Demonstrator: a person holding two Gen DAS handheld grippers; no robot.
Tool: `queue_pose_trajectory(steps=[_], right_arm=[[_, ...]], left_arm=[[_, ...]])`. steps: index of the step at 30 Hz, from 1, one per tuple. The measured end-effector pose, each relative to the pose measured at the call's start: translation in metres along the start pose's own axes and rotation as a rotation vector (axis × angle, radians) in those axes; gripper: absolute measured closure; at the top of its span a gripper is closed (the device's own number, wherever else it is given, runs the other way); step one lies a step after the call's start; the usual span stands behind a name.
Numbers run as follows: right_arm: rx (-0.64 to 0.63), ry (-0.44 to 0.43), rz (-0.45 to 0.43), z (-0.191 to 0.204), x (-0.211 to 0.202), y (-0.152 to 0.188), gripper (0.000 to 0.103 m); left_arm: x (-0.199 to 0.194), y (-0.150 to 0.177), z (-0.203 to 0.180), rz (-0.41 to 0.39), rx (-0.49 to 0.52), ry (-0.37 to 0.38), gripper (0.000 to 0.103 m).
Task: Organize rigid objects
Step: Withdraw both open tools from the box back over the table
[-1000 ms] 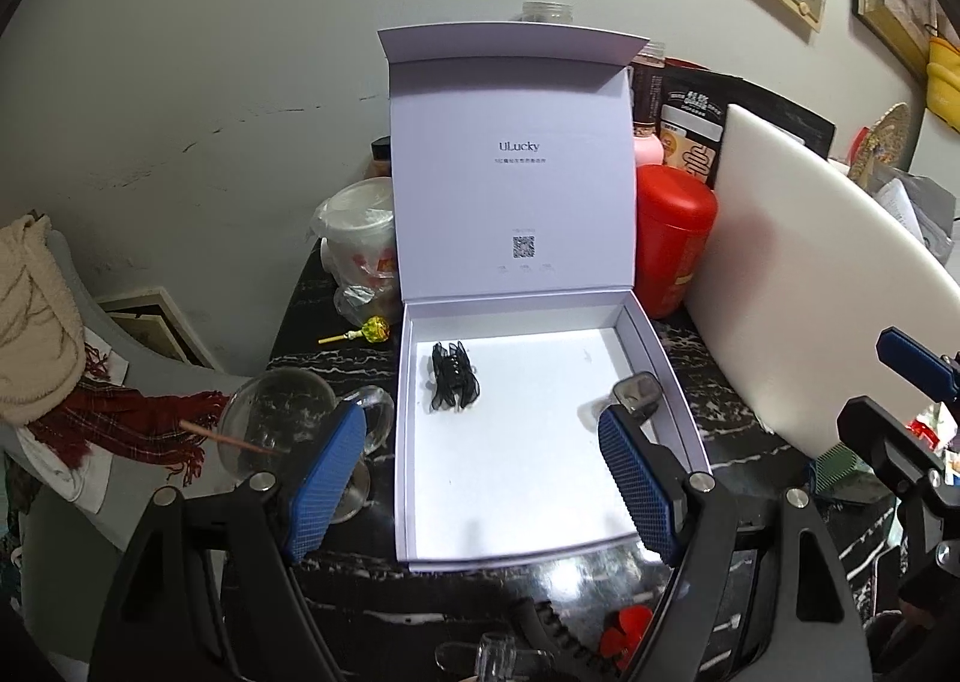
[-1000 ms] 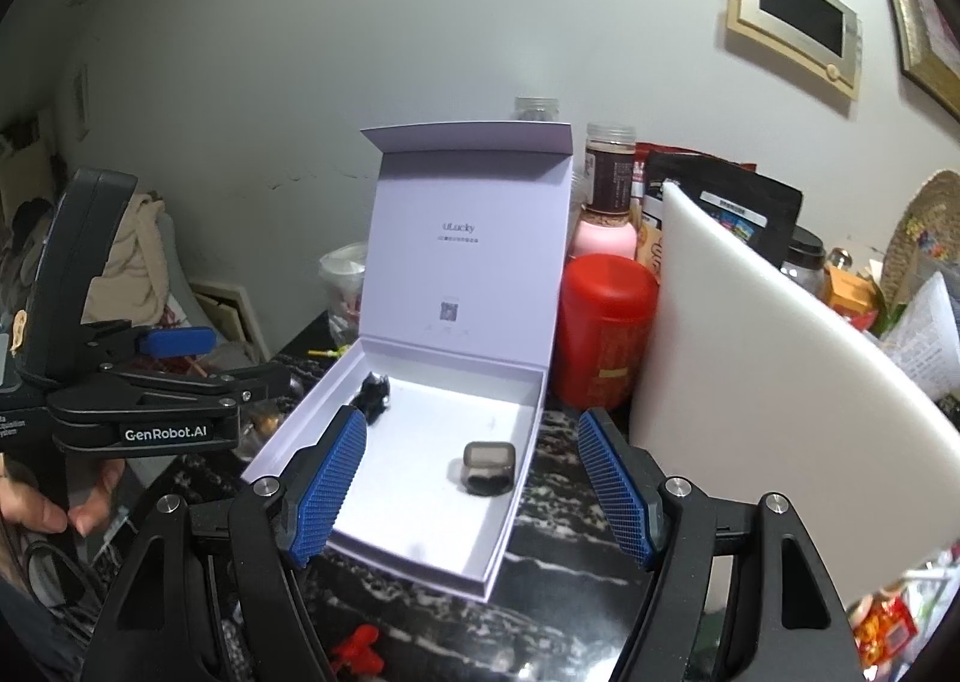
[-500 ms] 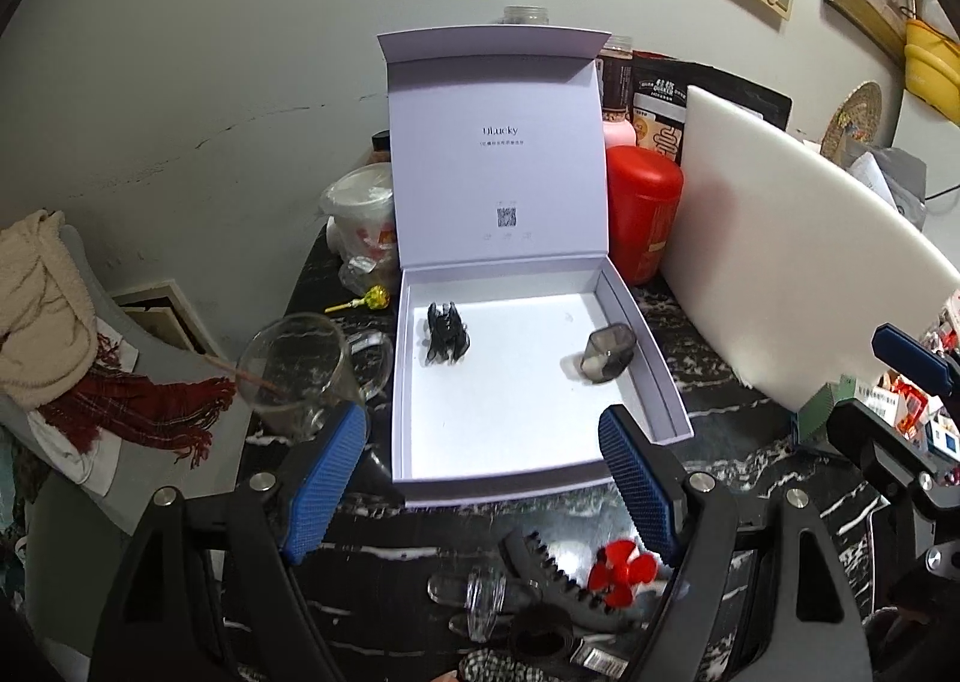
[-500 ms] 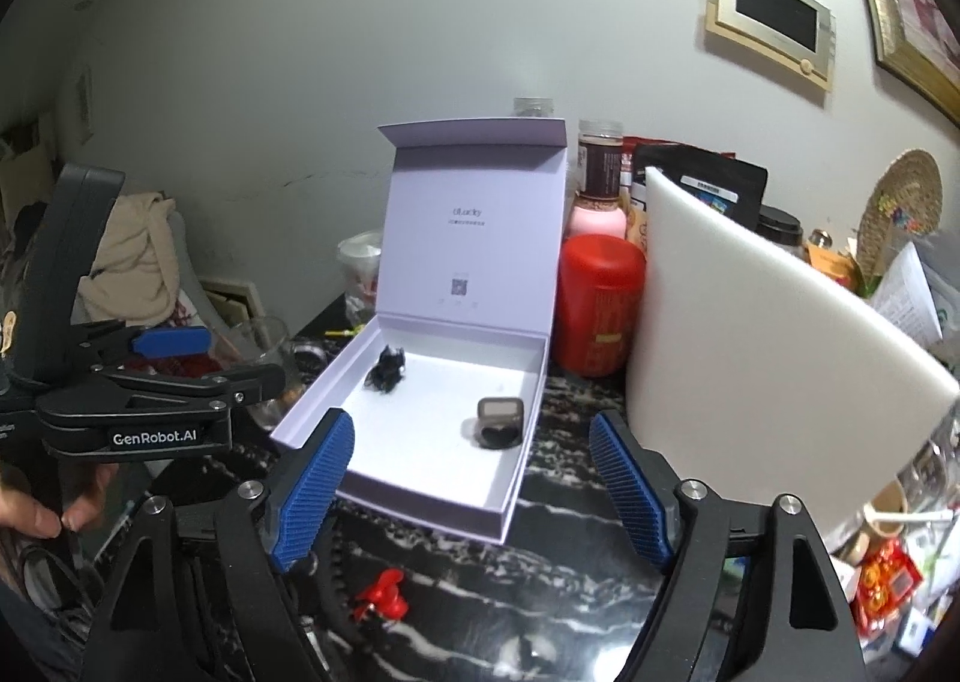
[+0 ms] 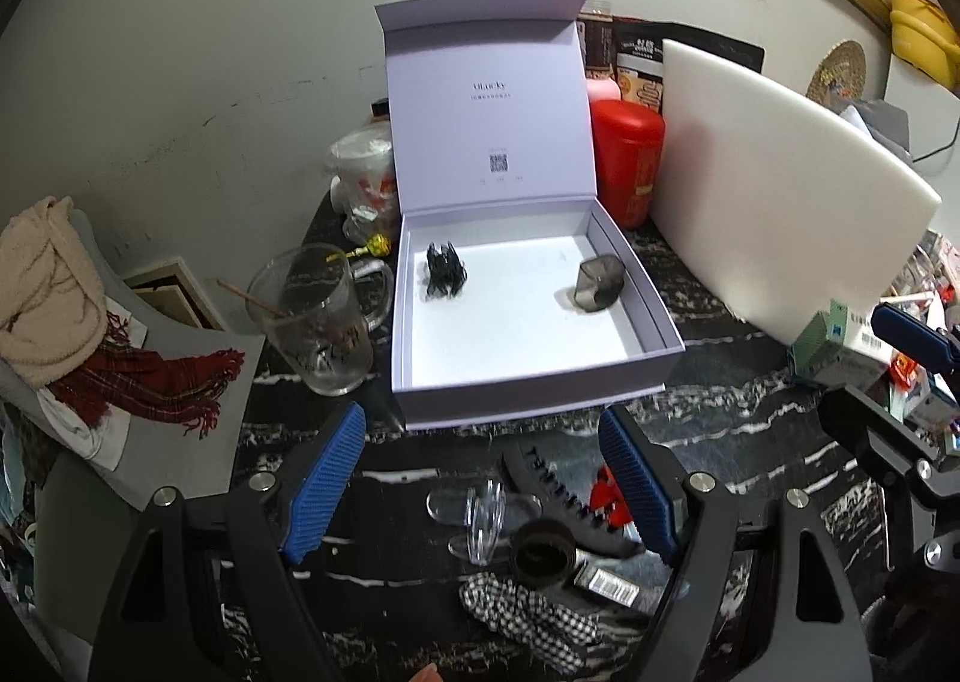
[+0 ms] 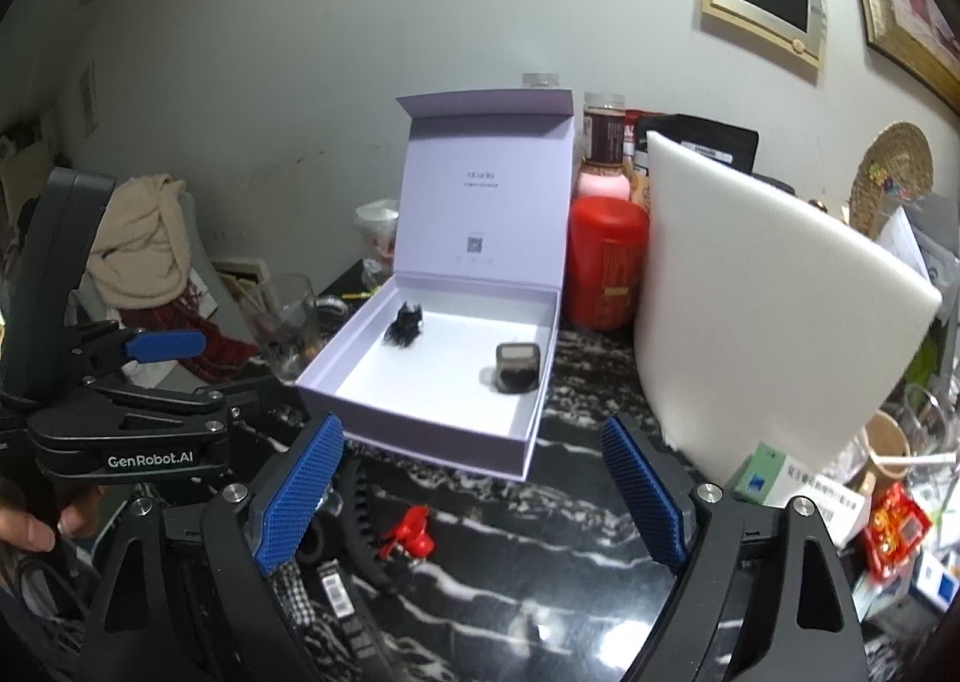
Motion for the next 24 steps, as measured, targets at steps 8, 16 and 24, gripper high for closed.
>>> queue_pose_trajectory(steps=[8,16,24], right_arm=[[0.008,-0.019,0.034,0.014,-0.003,0.022,0.014],[-0.001,-0.051,0.079,0.031,0.001,0.048,0.014],[-0.011,-0.114,0.153,0.053,0.015,0.087,0.014]], left_arm=[[-0.002,0.031,0.004,0.038,0.007,0.001,0.023],[0.001,0.061,0.016,0.071,-0.020,-0.003,0.023],[0.015,0.096,0.020,0.145,-0.032,0.023,0.023]])
Point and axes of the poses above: each gripper's, at about its wrist camera, not at the fingertips, and x roughly the way its jaws point, z to its left, y to its underside, the point moved 9 cm from there along x, roughly the way its jaws point, and after that the axes turned 15 degrees about -x, right-handed, at the moved point
